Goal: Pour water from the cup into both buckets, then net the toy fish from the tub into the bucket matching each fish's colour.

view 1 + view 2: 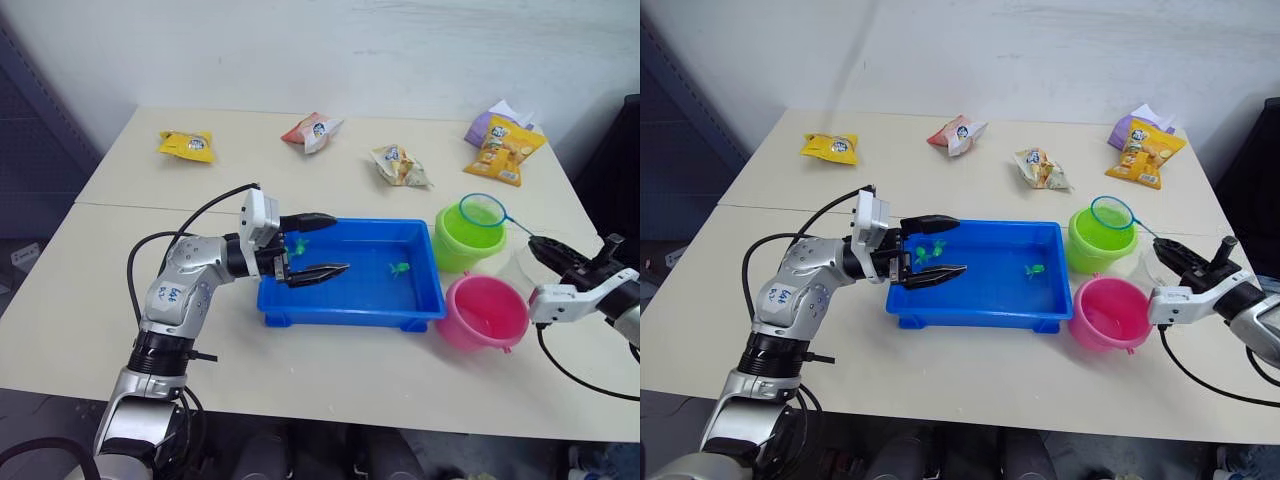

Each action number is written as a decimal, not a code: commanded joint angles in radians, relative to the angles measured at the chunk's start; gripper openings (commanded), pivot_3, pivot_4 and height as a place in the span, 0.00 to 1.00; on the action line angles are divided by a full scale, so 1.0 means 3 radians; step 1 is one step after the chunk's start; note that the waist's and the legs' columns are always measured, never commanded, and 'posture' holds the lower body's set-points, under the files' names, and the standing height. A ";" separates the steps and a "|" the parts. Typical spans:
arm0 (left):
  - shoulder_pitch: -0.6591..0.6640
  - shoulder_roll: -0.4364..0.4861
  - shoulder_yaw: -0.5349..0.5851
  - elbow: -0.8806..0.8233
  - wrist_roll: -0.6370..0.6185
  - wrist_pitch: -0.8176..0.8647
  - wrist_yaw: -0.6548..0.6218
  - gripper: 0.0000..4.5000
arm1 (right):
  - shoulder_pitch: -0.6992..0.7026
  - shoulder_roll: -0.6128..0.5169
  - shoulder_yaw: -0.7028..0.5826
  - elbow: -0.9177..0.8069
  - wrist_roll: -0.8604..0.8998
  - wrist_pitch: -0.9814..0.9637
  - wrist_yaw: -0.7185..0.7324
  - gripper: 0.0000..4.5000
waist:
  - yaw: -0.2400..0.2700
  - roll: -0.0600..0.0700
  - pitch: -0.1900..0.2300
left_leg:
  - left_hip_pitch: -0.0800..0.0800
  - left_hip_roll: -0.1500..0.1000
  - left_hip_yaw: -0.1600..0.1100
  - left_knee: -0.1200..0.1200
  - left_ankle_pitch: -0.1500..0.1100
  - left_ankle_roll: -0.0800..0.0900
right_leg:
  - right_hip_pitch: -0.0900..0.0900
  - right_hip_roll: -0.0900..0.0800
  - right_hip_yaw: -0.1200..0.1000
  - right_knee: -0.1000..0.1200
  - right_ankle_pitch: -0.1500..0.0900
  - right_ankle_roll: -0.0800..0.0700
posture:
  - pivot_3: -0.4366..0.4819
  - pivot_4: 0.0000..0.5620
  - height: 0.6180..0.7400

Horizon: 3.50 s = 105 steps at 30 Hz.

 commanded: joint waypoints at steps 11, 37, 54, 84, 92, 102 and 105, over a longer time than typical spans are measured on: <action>0.0149 0.0184 0.0176 -0.0094 -0.0054 -0.0069 -0.0055 1.00 | 0.0550 0.0376 -0.0417 -0.2006 0.4678 0.2147 0.2068 0.00 | -0.0007 0.0001 0.0001 | 0.0005 0.0006 -0.0005 0.0003 -0.0001 0.0003 | 0.0009 0.0003 -0.0003 0.0000 0.0001 0.0002 | 0.48 0.27 1.00; 0.0243 0.0251 0.0197 0.0013 0.0005 -0.0194 -0.0046 1.00 | -0.0416 -0.0028 0.0341 -0.2510 0.8625 0.5762 -0.0216 0.00 | 0.0010 0.0000 0.0001 | -0.0021 0.0004 -0.0016 0.0007 -0.0016 0.0027 | 0.0005 -0.0007 -0.0017 -0.0030 0.0005 0.0009 | 0.48 0.27 1.00; 0.0217 0.0212 0.0176 0.0017 -0.0007 -0.0166 -0.0023 1.00 | -0.0777 0.0555 0.0280 -0.2186 0.7476 0.5972 -0.0333 0.00 | 0.0014 0.0000 0.0001 | -0.0068 0.0003 -0.0015 0.0025 -0.0013 0.0027 | -0.0040 -0.0007 -0.0017 -0.0015 0.0008 0.0013 | 0.48 0.27 1.00; 0.0279 0.0624 0.0025 -0.0081 0.0405 -0.0039 0.0005 1.00 | -0.1026 0.0955 0.0435 -0.2141 0.8761 0.5584 -0.2101 0.00 | 0.0002 0.0000 0.0001 | -0.0074 0.0003 -0.0014 0.0032 -0.0016 0.0036 | -0.0042 -0.0008 -0.0014 -0.0002 0.0009 0.0016 | 0.48 0.27 1.00; 0.0329 0.0632 0.0120 -0.0094 0.0319 0.0027 0.0030 1.00 | -0.0953 0.1098 0.0393 -0.2349 0.8225 0.5542 -0.2021 0.00 | 0.0004 0.0000 0.0001 | -0.0074 0.0003 -0.0014 0.0032 -0.0016 0.0036 | -0.0043 -0.0009 -0.0014 -0.0004 0.0009 0.0016 | 0.48 0.27 1.00; 0.0339 0.0616 0.0222 -0.0116 0.0163 0.0123 0.0013 1.00 | -0.0559 0.0965 0.0229 -0.3104 0.7380 0.5522 -0.1063 0.00 | 0.0007 0.0000 0.0001 | -0.0075 0.0002 -0.0015 0.0028 -0.0018 0.0038 | -0.0044 -0.0009 -0.0014 -0.0006 0.0009 0.0016 | 0.48 0.27 1.00; 0.0404 0.0649 0.0236 -0.0157 0.0131 0.0168 -0.0012 1.00 | -0.0416 0.0964 0.0159 -0.3289 0.7053 0.5424 -0.0751 0.00 | 0.0007 0.0000 0.0001 | -0.0074 0.0002 -0.0015 0.0027 -0.0018 0.0038 | -0.0044 -0.0009 -0.0014 -0.0006 0.0009 0.0016 | 0.48 0.27 1.00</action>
